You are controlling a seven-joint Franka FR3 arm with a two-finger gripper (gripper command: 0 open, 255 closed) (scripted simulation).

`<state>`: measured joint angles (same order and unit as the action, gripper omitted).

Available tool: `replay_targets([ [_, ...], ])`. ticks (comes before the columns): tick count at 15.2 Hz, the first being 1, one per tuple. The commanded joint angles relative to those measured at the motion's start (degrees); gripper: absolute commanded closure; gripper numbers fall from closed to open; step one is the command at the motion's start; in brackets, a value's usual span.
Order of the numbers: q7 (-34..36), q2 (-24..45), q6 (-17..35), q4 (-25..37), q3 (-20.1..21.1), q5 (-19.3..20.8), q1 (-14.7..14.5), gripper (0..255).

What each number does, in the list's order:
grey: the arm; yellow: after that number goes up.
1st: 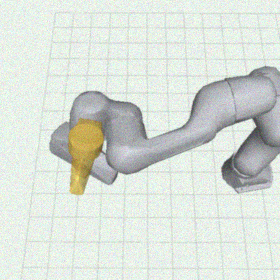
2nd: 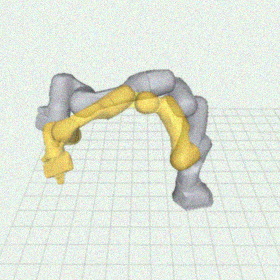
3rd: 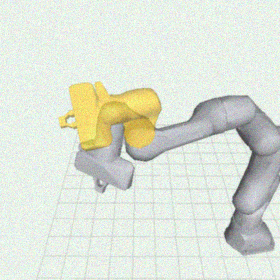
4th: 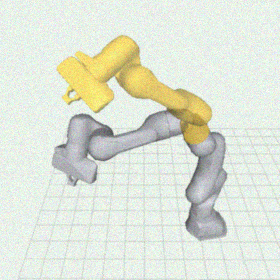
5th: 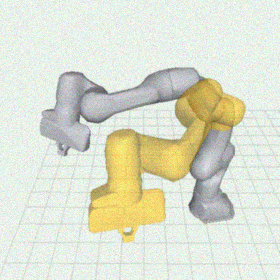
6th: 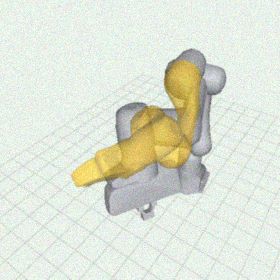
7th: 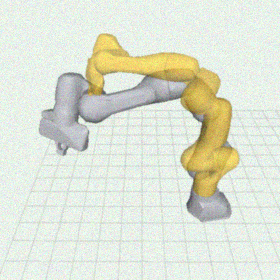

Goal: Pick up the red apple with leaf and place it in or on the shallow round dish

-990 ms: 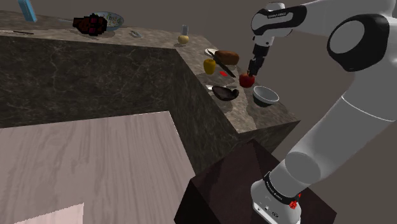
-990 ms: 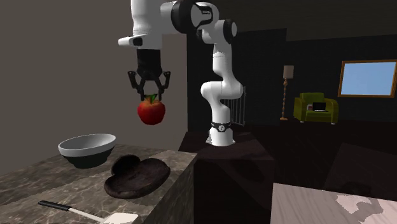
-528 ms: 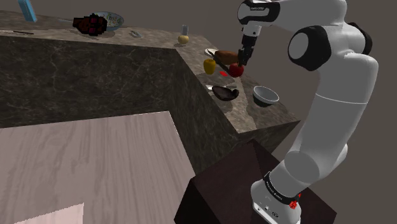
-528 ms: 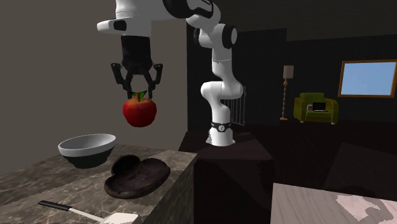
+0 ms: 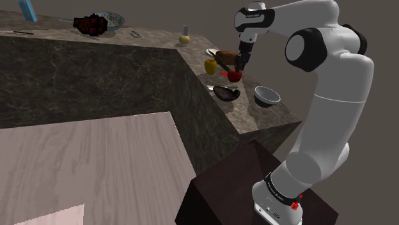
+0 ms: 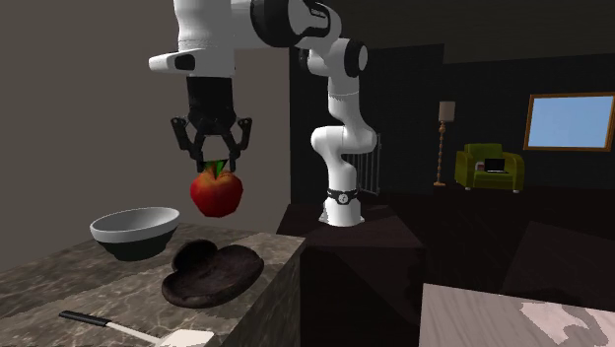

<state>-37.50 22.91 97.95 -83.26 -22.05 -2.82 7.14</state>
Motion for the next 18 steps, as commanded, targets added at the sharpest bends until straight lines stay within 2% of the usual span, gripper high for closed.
replay_targets([
  [1, 0.15, 0.19, 1.37, -1.14, 0.09, -0.08, -0.12, 255],
  [12, 0.23, 1.9, 9.1, -7.28, 0.48, -0.71, -0.22, 255],
  [18, 0.23, 1.9, 9.1, -7.28, 0.48, -0.71, -0.22, 255],
])
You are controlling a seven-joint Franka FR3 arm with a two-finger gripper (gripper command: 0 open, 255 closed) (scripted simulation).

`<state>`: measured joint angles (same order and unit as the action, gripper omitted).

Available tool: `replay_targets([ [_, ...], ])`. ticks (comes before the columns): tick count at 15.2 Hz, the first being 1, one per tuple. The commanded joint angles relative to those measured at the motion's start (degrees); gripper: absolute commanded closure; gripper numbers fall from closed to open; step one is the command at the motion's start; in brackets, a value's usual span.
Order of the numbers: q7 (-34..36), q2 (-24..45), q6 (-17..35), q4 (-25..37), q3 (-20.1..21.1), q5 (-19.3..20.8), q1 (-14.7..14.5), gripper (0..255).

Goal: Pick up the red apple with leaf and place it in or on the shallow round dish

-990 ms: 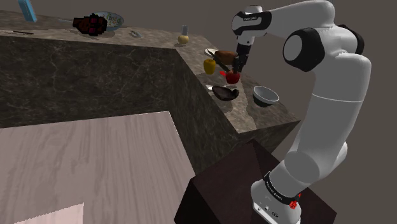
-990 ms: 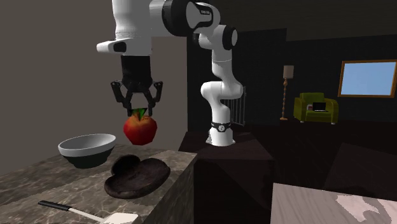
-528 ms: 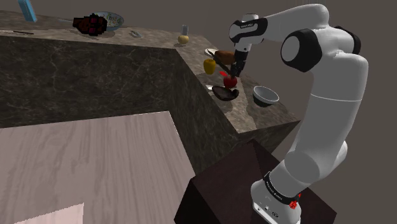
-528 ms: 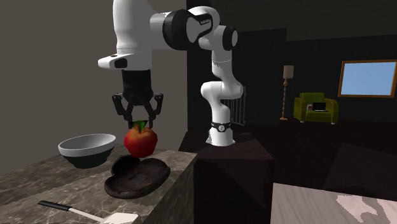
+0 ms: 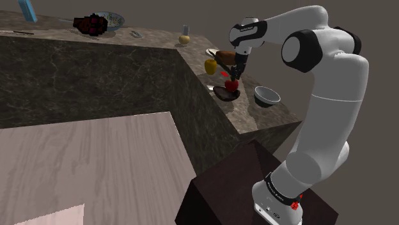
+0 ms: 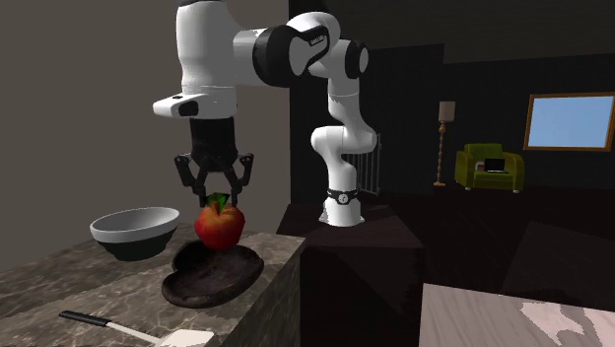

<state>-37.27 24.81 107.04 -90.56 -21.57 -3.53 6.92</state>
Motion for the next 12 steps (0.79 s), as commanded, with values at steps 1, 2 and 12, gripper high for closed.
replay_targets([
  [1, 0.0, 0.0, 0.01, 0.02, 0.0, 0.0, 0.0, 255],
  [2, 0.0, 0.0, 0.01, 0.02, 0.0, 0.0, 0.0, 0],
  [12, 0.18, -0.29, -7.17, 6.97, -0.11, 0.19, 0.15, 0],
])
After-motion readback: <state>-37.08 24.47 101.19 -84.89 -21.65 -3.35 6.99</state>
